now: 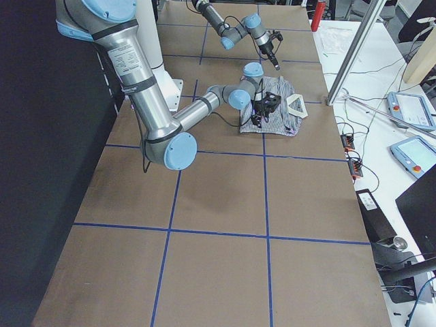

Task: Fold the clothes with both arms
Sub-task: 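Lay the hem down near the collar and open both grippers, then move the right gripper to the near folded edge while the left withdraws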

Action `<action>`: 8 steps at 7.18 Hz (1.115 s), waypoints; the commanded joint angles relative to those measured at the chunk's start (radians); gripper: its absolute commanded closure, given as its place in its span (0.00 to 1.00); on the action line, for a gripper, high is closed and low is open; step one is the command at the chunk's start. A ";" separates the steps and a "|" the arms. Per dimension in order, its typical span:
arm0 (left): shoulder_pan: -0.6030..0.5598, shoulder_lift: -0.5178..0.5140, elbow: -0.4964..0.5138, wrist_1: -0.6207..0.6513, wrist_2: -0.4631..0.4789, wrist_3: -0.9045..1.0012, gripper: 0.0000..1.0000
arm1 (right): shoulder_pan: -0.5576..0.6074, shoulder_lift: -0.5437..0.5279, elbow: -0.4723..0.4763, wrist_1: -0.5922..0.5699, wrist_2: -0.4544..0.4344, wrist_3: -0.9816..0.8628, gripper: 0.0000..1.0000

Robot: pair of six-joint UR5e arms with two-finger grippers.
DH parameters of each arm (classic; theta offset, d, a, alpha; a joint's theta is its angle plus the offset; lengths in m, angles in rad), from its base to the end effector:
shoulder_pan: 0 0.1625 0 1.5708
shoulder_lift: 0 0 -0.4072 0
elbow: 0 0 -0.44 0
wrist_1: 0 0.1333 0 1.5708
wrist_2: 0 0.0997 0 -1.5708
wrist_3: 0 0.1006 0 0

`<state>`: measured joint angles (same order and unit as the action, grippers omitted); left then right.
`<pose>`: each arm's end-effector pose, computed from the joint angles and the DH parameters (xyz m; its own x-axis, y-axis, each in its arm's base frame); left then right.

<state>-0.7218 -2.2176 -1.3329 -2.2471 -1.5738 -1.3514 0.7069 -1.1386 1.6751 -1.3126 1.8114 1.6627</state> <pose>0.5011 -0.6183 0.2713 0.4853 -0.1372 -0.8635 0.5667 0.8015 0.1911 -0.4524 -0.5302 0.3046 0.4844 0.5309 0.6953 -0.5482 0.8036 -0.2317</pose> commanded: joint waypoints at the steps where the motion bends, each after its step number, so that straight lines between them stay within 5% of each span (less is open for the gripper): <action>1: 0.004 0.012 -0.002 0.000 0.001 0.001 0.39 | -0.107 -0.078 0.089 0.003 -0.078 0.112 0.22; 8: 0.008 0.018 -0.002 0.000 0.001 0.000 0.39 | -0.161 -0.073 0.034 0.010 -0.144 0.112 0.42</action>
<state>-0.7136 -2.2020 -1.3346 -2.2473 -1.5717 -1.3514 0.5472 -1.2132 1.7146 -1.3023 1.6759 1.7754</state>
